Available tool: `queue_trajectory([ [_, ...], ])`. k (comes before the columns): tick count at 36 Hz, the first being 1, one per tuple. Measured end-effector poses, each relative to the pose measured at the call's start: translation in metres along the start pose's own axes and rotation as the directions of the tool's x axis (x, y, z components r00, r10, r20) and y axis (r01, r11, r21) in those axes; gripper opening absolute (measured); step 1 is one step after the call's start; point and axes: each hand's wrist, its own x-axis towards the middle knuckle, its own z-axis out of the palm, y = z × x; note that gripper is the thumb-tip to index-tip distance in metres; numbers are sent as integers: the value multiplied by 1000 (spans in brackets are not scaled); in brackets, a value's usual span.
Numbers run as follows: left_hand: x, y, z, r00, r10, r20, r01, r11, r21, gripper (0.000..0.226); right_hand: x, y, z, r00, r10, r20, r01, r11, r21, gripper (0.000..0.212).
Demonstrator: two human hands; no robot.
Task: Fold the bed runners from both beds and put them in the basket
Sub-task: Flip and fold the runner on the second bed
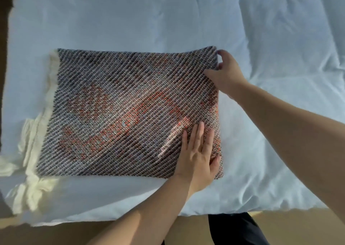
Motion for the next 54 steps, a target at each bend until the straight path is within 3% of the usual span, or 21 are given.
queue_trajectory([
  [2,-2,0,-9,1000,-24,-20,23,998,-60,79,-2,-20,-3,997,-69,17,70,996,-56,61],
  [6,-10,0,-38,996,-81,-21,78,990,-120,82,-11,-70,3,979,-181,98,196,965,-173,83],
  [9,-19,0,-66,990,-127,-62,117,982,-146,85,-22,-112,19,964,-231,130,257,935,-245,83],
  [15,-50,-16,-119,962,-196,-188,149,960,-238,79,-44,-176,65,966,-210,150,246,925,-288,77],
  [26,-128,-106,-206,890,-445,-104,354,815,-459,80,-76,-253,177,988,-104,113,128,964,-235,52],
  [33,-148,-183,-219,802,-587,-109,493,755,-433,63,-70,-274,240,990,-121,74,135,963,-232,47],
  [37,-154,-228,-214,726,-639,-255,538,758,-369,63,-62,-282,279,985,-155,69,168,955,-246,49],
  [41,-161,-271,-199,735,-666,-130,572,711,-408,63,-55,-286,316,982,-175,77,190,941,-280,45],
  [49,-161,-312,-184,792,-609,34,593,756,-278,71,-42,-278,359,987,-131,92,155,924,-350,43],
  [52,-158,-318,-178,767,-627,134,640,738,-213,75,-35,-271,365,990,-104,94,132,919,-372,44],
  [54,-156,-322,-176,758,-643,114,652,739,-168,74,-31,-266,366,988,-113,102,143,914,-379,44],
])
